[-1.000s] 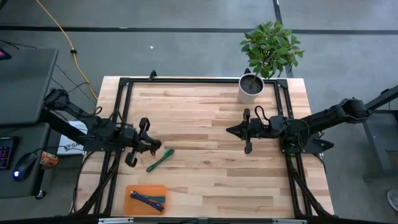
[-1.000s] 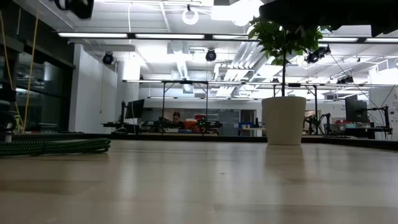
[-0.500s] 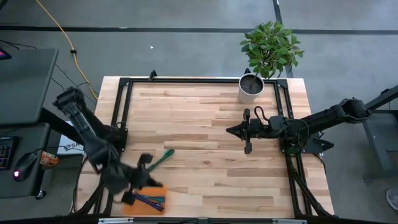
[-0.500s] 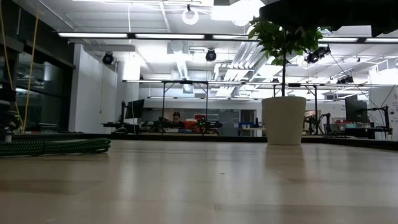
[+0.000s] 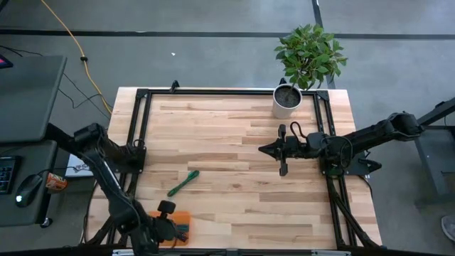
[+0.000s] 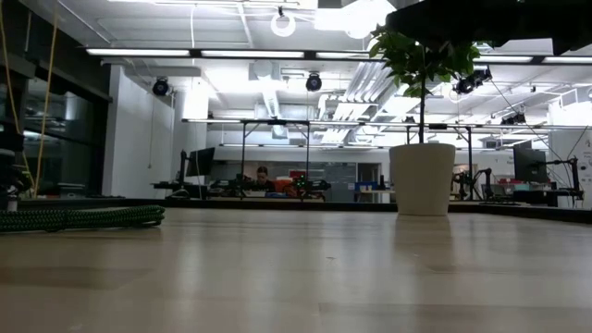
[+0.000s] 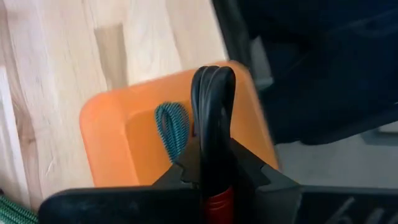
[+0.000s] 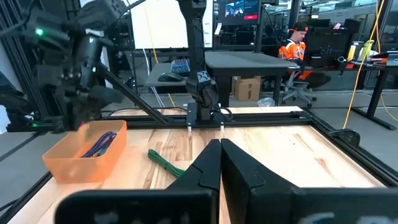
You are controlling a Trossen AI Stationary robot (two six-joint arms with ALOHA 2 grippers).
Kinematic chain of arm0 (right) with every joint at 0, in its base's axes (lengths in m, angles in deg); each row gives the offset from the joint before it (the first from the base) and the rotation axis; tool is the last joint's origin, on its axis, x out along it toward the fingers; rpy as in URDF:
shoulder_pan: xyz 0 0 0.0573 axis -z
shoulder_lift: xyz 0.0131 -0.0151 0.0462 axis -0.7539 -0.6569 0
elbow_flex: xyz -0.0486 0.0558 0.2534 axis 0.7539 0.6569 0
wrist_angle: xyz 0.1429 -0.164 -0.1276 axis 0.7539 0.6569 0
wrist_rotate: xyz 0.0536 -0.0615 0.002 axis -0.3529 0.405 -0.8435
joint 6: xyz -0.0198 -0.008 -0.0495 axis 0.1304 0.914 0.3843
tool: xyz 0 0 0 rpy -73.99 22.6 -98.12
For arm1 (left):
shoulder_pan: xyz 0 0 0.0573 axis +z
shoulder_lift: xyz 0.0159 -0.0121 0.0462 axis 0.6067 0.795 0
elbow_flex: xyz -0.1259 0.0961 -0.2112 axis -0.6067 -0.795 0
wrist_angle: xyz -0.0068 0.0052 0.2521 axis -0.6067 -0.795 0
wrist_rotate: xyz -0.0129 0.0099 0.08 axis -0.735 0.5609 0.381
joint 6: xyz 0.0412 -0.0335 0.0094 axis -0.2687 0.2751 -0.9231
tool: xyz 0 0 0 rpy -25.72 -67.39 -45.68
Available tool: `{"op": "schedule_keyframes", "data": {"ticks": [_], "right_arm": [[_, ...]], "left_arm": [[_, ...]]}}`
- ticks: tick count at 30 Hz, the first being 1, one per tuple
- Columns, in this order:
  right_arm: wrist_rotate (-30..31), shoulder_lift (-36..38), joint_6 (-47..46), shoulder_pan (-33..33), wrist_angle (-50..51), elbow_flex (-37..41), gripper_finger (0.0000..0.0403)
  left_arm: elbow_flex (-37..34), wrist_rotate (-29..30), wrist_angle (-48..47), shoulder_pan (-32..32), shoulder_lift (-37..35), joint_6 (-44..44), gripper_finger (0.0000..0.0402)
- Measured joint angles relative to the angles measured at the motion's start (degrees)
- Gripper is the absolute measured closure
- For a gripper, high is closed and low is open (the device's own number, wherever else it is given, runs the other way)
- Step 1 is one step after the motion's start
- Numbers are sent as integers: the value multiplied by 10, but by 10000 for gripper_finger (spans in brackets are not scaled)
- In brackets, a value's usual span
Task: Pick and place USB-C Cables
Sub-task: Put the black charger cable into the orange bin
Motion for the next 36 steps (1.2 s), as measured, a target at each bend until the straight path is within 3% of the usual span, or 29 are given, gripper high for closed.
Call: {"op": "schedule_keyframes", "data": {"ticks": [14,23,36], "right_arm": [[0,0,0,0,2,0,403],[9,0,0,0,3,0,403],[9,0,0,0,4,0,403]], "left_arm": [[0,-13,-23,5,118,1,383],[1,-34,-24,8,134,-5,379],[0,-55,-27,17,133,0,308]]}}
